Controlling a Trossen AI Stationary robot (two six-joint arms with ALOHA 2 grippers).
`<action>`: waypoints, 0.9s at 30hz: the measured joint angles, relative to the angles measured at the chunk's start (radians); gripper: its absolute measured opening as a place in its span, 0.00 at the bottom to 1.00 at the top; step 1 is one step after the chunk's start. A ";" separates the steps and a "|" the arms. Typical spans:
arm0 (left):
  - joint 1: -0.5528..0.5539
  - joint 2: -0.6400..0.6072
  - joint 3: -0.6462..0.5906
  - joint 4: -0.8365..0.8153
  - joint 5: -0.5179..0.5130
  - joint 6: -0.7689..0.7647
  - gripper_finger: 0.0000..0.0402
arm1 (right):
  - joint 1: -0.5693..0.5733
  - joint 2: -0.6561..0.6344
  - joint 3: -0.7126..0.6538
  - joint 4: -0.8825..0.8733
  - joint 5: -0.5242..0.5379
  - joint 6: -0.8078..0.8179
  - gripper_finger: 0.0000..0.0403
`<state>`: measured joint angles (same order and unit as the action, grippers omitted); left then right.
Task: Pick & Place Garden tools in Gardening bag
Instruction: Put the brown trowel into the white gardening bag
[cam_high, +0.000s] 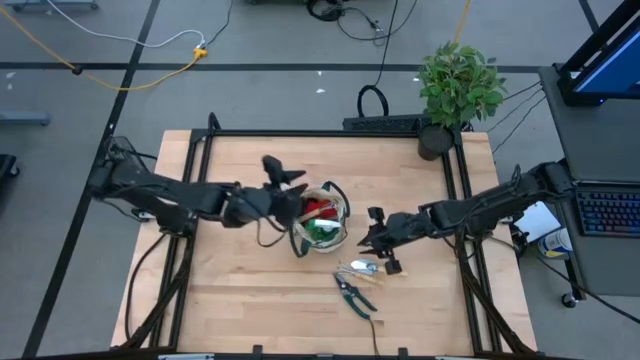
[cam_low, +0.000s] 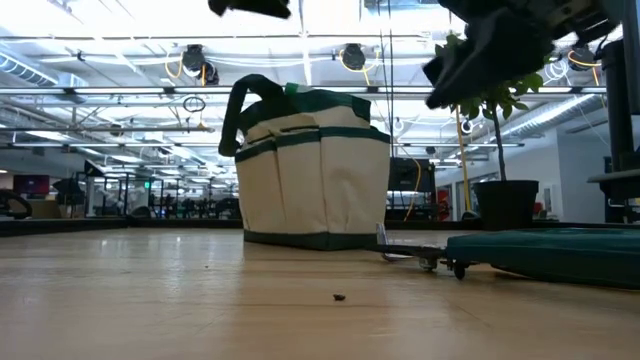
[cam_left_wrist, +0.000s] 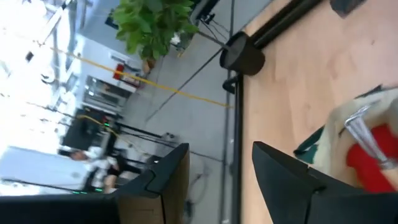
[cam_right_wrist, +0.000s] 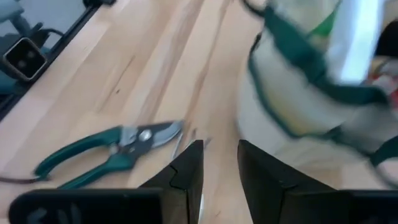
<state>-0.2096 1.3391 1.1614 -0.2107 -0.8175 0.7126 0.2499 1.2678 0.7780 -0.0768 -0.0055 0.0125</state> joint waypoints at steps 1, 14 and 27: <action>0.000 -0.019 0.000 -0.021 0.010 -0.029 0.45 | 0.007 0.000 0.000 -0.016 0.000 0.029 0.24; 0.000 -0.079 0.000 -0.087 0.062 -0.132 0.45 | 0.075 0.000 -0.008 -0.134 0.000 0.282 0.40; 0.014 -0.091 0.000 -0.300 0.234 -0.351 0.45 | 0.145 0.007 -0.173 -0.019 0.005 0.434 0.42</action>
<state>-0.1958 1.2484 1.1610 -0.5108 -0.5839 0.3618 0.3946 1.2753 0.6049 -0.0954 -0.0009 0.4467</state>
